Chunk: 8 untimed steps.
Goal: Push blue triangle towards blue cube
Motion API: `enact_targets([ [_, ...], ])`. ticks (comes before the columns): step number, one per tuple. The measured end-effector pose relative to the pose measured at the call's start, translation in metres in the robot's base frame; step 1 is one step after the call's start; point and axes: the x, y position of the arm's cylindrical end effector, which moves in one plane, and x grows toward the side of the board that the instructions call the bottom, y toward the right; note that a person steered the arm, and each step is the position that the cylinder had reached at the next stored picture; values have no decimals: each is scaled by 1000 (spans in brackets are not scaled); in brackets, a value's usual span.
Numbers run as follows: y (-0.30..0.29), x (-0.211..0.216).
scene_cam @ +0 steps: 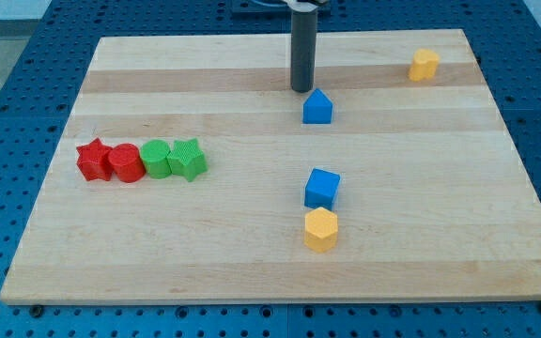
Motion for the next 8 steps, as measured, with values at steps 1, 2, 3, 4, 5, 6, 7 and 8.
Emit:
enact_targets([
  [1,0,3],
  [2,3,3],
  [3,7,9],
  [4,7,12],
  [5,7,15],
  [6,7,48],
  [7,7,83],
  [8,7,83],
])
